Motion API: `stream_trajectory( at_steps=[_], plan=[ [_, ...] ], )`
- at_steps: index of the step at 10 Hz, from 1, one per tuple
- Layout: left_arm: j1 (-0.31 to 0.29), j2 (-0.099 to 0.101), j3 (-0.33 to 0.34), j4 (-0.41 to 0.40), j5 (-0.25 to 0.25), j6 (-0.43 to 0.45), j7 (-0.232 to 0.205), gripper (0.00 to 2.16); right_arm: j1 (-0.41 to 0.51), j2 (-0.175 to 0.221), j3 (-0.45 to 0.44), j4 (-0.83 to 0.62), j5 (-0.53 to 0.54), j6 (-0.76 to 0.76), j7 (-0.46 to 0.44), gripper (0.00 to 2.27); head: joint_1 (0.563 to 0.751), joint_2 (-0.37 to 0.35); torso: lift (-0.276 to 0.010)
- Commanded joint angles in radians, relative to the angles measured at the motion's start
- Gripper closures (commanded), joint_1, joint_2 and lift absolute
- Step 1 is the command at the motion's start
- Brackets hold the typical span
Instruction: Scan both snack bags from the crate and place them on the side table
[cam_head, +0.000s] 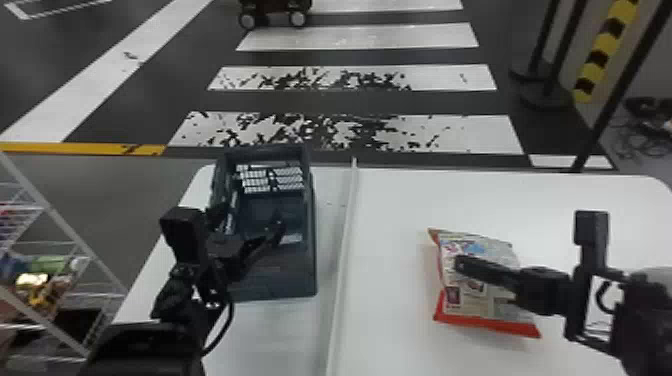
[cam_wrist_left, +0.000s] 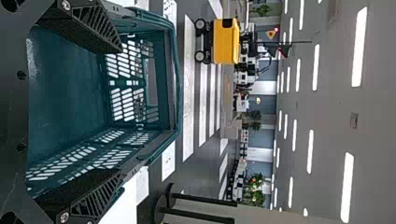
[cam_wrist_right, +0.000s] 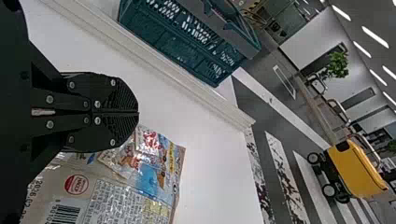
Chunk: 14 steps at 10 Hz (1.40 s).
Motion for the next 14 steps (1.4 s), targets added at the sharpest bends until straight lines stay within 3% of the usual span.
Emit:
stream_trajectory(
  at_steps=[1,8,11,14],
  plan=[
    [0.0,0.0,0.0,0.0,0.0,0.0,0.0,0.09,0.007,0.002,0.002,0.01,0.013,-0.013,0.001,2.22,0.695,0.114,-0.098],
    [-0.002,0.004,0.001,0.009,0.005,0.0,0.0,0.09,0.004,0.002,-0.085,0.055,0.109,-0.068,0.035,2.22,0.695,0.075,-0.098],
    [0.001,0.006,0.001,0.005,0.006,0.0,-0.002,0.09,0.003,-0.04,-0.09,0.073,0.115,-0.077,0.04,2.22,0.695,0.053,-0.098],
    [0.001,0.006,-0.002,0.003,0.006,0.0,-0.002,0.09,-0.003,-0.049,-0.127,0.102,0.141,-0.099,0.063,2.22,0.695,0.026,-0.098]
  ],
)
